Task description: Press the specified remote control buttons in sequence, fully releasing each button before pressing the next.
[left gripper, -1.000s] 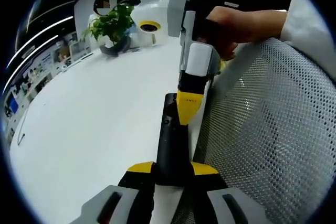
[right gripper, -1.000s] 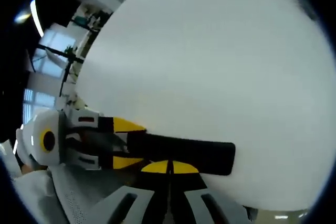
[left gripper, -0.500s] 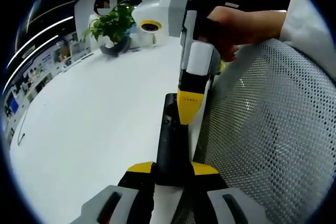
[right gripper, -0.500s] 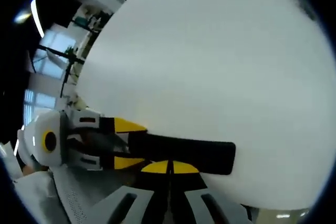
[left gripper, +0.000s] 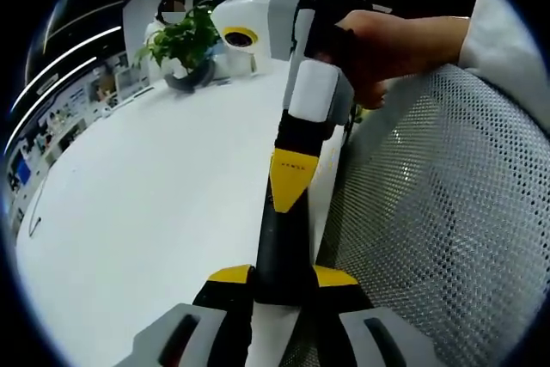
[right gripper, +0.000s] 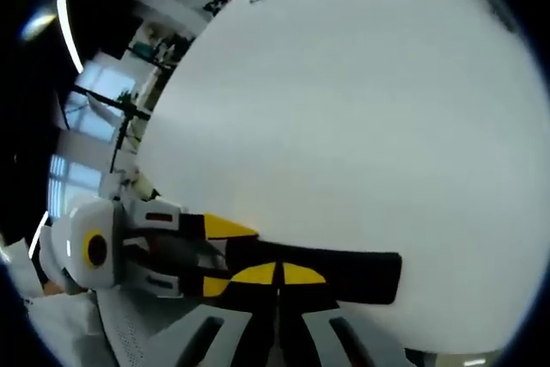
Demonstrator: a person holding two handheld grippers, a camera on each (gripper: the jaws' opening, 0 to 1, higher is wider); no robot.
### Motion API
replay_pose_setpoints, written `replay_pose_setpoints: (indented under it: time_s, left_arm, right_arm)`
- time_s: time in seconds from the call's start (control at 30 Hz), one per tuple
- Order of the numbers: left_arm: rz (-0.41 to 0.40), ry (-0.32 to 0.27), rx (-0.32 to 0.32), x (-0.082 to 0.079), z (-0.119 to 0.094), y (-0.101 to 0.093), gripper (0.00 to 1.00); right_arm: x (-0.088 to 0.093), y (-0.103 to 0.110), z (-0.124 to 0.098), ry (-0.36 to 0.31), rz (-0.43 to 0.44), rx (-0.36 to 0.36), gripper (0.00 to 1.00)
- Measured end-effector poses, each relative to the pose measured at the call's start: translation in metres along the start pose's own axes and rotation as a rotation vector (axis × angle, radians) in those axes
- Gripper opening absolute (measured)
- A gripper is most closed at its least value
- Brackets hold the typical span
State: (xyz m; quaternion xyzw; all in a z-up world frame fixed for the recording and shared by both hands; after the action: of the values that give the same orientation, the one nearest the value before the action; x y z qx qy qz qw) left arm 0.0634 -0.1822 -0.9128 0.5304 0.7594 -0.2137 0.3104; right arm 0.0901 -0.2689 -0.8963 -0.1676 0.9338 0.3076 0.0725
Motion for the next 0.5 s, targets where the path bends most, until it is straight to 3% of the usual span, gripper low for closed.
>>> replay_pose_setpoints:
  time_s: [0.13,0.37,0.5]
  left_arm:
    - [-0.001,-0.001,0.001,0.0,-0.0002,0.0001,0.25]
    - [-0.003,-0.003,0.002,0.0002,-0.0002,0.0002,0.25]
    - [-0.003,-0.003,0.003,0.0001,-0.0003,0.0002,0.25]
  right_arm:
    - [0.0023,-0.0004,0.0026,0.02,-0.015,0.013,0.0]
    - [0.0021,0.0009,0.0023,-0.001,-0.076,0.03,0.0]
    - [0.0015,-0.0014,0.0025,-0.01,-0.059,0.03,0.0]
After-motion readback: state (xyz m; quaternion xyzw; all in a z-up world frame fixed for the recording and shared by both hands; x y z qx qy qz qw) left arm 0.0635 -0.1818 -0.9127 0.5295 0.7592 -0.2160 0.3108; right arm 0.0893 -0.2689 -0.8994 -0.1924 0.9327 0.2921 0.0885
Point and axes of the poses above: the point that each gripper's makers call its tool centre point, and the gripper's own axes: z roughly forward along the fingers, y roughly to its left, x roughly out of its underside, the point moved 5 cm from there along -z, roughly backward along the fingers
